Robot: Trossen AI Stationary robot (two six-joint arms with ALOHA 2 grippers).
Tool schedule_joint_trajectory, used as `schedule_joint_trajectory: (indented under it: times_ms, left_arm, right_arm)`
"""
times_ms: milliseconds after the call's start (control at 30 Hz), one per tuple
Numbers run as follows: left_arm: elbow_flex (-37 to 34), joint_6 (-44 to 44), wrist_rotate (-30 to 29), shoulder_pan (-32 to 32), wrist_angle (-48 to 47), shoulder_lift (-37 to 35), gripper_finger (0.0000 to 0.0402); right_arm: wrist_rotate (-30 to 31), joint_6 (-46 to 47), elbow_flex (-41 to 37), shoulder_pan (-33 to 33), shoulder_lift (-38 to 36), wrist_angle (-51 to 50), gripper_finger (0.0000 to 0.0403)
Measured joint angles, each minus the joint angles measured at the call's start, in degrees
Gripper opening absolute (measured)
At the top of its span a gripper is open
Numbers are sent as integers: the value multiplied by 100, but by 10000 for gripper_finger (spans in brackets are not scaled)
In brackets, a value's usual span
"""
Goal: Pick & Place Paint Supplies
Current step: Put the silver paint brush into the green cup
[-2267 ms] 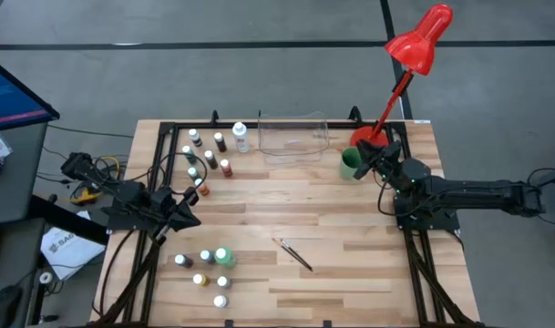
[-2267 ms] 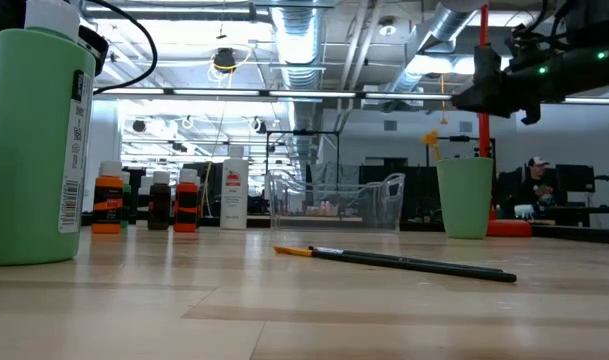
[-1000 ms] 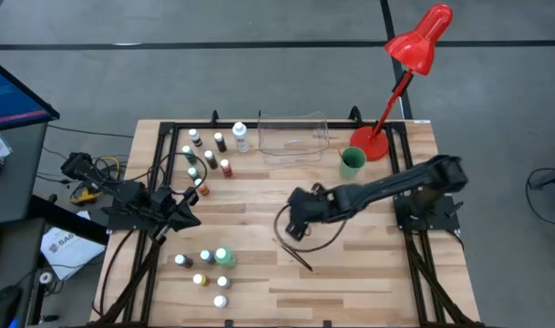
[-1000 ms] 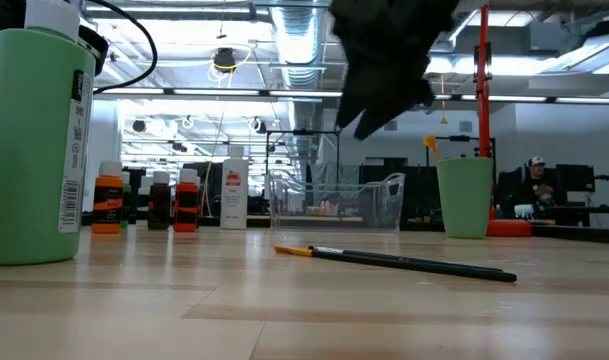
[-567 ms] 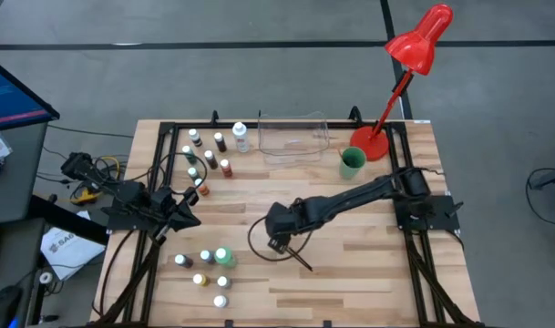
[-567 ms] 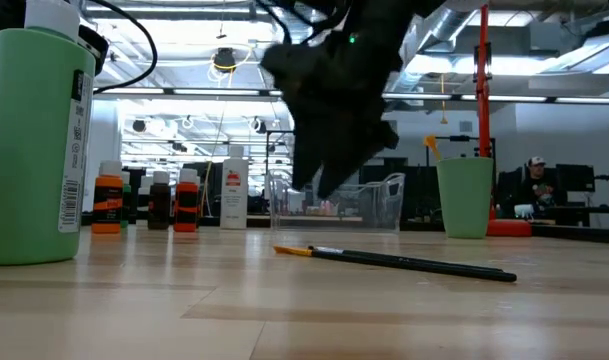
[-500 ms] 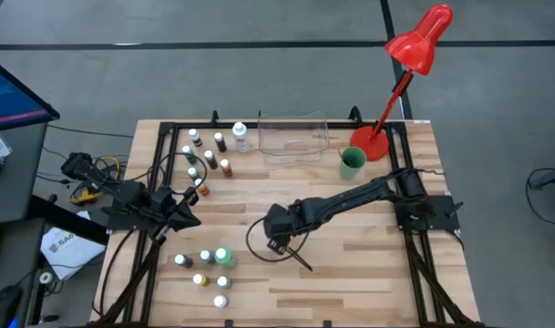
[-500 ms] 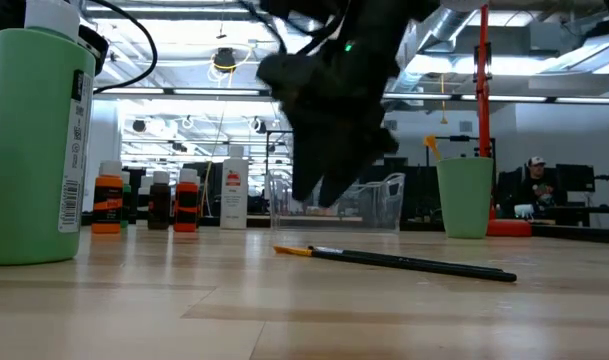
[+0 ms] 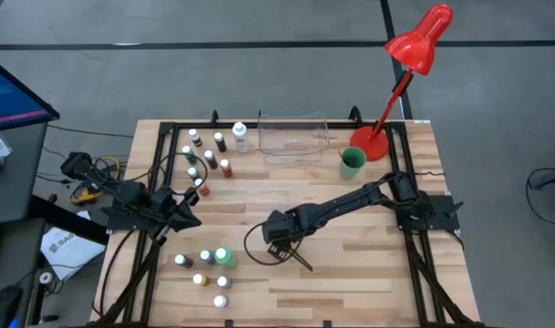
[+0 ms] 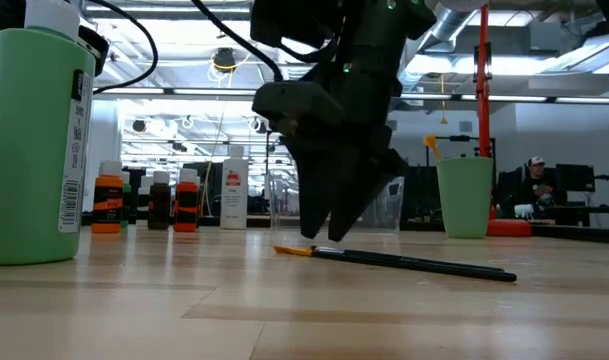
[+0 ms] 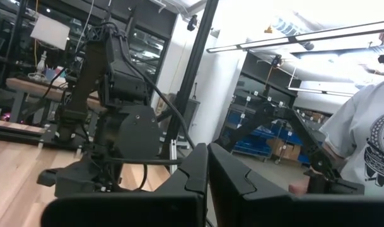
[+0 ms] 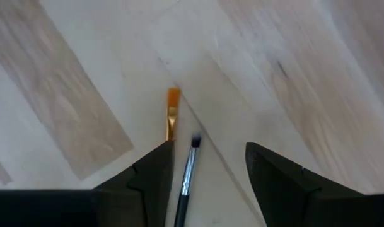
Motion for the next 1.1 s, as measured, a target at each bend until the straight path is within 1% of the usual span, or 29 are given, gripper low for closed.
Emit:
schedule_joint_trajectory:
  times_ms: [167, 367, 467, 633, 933, 1100]
  left_arm:
    - [-1, 0, 0, 2, 0, -1, 2]
    - [-1, 0, 0, 2, 0, 0, 2]
    - [1, 0, 0, 2, 0, -1, 2]
    - [1, 0, 0, 2, -2, 0, 2]
    - [1, 1, 0, 1, -2, -1, 2]
    - [2, 0, 0, 2, -2, -1, 2]
  right_arm:
    - [259, -47, 0, 0, 0, 13, 183]
    - [351, -81, -4, 4, 0, 37, 181]
    - [465, -82, -152, 35, 0, 113, 182]
    - [459, -71, -349, 44, -15, 238, 182]
    - [436, -112, -369, 39, -45, 285, 181]
    - [418, -110, -377, 29, -219, 318, 182]
